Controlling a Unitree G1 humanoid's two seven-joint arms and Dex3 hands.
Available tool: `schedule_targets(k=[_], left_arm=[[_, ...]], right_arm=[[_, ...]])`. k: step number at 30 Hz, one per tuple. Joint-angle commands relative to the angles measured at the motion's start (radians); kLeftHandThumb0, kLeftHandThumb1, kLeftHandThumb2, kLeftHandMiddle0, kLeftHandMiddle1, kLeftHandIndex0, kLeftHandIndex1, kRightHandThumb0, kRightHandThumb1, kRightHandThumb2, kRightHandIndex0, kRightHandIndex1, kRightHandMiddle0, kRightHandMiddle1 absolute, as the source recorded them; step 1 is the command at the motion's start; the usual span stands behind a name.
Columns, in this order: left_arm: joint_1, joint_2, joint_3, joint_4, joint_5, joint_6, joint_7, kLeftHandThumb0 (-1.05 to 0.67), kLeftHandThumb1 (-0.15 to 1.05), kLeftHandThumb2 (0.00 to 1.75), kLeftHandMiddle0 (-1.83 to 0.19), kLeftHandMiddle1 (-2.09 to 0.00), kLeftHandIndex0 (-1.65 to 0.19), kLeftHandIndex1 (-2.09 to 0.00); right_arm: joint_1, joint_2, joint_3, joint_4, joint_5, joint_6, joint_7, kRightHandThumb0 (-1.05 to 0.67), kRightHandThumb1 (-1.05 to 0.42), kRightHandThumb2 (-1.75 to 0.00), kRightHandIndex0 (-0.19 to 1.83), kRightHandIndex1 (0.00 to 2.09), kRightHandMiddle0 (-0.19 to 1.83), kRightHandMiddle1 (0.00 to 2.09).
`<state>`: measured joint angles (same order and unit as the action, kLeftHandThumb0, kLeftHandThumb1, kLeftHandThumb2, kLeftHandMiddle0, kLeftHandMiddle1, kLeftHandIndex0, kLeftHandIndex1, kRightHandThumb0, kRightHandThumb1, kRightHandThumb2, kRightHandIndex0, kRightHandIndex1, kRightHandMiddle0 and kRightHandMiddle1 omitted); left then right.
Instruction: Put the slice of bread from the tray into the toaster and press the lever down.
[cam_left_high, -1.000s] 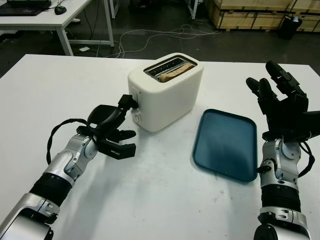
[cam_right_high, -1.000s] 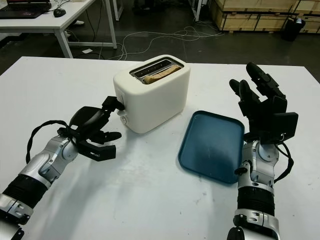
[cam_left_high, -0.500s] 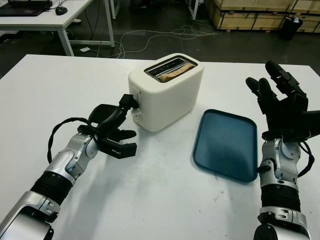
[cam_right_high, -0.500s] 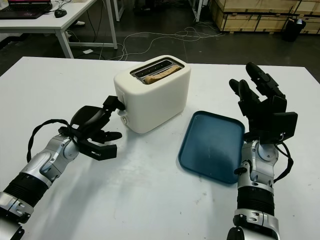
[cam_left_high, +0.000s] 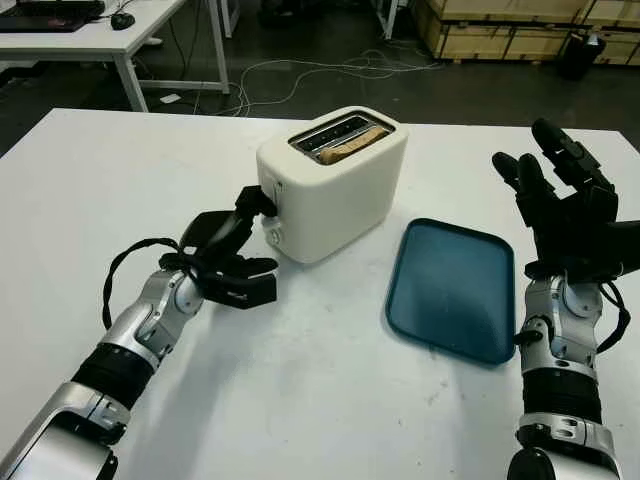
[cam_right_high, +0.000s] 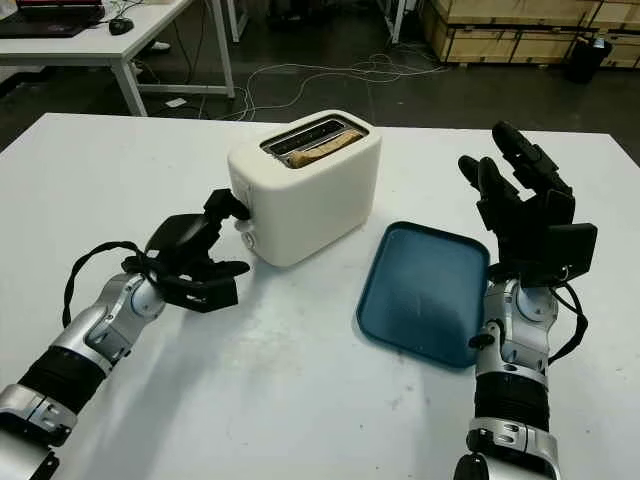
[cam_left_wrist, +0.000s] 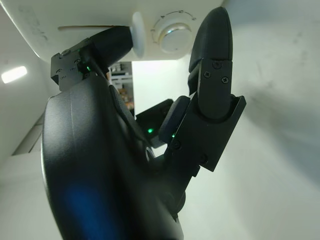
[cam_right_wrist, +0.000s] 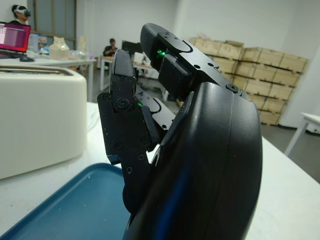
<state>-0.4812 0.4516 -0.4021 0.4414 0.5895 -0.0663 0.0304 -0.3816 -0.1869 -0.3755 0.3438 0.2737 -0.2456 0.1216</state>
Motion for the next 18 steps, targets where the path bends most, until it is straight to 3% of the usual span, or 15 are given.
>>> schedule_targets(k=[1, 3, 7, 9, 10, 11, 12, 18], left_arm=[[0.076, -0.056, -0.156, 0.116, 0.051, 0.118, -0.290, -0.62, 0.72, 0.29, -1.57, -0.24, -0.47, -0.75], [0.072, -0.039, -0.158, 0.067, 0.051, 0.133, -0.317, -0.64, 0.75, 0.25, -1.57, -0.33, -0.48, -0.72], [0.091, 0.001, -0.137, -0.049, 0.039, 0.126, -0.322, -0.68, 0.80, 0.21, -1.56, -0.28, -0.50, -0.70], [0.119, 0.023, -0.095, -0.129, 0.011, 0.097, -0.275, -0.71, 0.82, 0.21, -1.56, -0.55, -0.42, -0.87], [0.133, 0.029, -0.073, -0.160, -0.003, 0.082, -0.250, -0.75, 0.83, 0.23, -1.54, -0.84, -0.36, -0.98], [0.153, 0.032, -0.042, -0.192, -0.018, 0.045, -0.194, -0.78, 0.83, 0.28, -1.53, -1.10, -0.30, -1.11], [0.171, 0.033, -0.015, -0.213, -0.027, -0.001, -0.133, -0.82, 0.83, 0.30, -1.55, -1.22, -0.28, -1.17], [0.221, -0.045, 0.141, -0.211, -0.057, -0.328, 0.296, -0.89, 0.92, 0.41, -1.38, -1.64, -0.09, -1.30]], right_arm=[[-0.011, 0.012, -0.002, -0.001, 0.034, -0.005, 0.008, -0.23, -0.92, -0.31, 0.98, 0.01, 0.82, 0.00], [-0.011, 0.013, -0.003, 0.003, 0.036, -0.006, 0.009, -0.23, -0.92, -0.31, 0.99, 0.01, 0.82, 0.01], [-0.011, 0.013, -0.002, 0.000, 0.043, 0.000, 0.017, -0.24, -0.92, -0.31, 0.98, 0.01, 0.82, 0.00], [-0.011, 0.010, 0.001, 0.001, 0.047, 0.000, 0.031, -0.26, -0.92, -0.33, 0.96, 0.00, 0.81, 0.00], [-0.010, 0.008, 0.003, 0.003, 0.047, -0.001, 0.034, -0.26, -0.92, -0.33, 0.96, 0.00, 0.80, 0.00], [-0.009, 0.006, 0.006, 0.004, 0.046, -0.002, 0.035, -0.26, -0.92, -0.34, 0.95, 0.00, 0.80, 0.00], [-0.008, 0.005, 0.008, 0.006, 0.045, -0.002, 0.036, -0.26, -0.92, -0.34, 0.95, 0.00, 0.80, 0.00], [0.000, -0.006, 0.026, 0.018, -0.005, -0.029, 0.019, -0.26, -0.92, -0.35, 0.95, 0.00, 0.77, 0.00]])
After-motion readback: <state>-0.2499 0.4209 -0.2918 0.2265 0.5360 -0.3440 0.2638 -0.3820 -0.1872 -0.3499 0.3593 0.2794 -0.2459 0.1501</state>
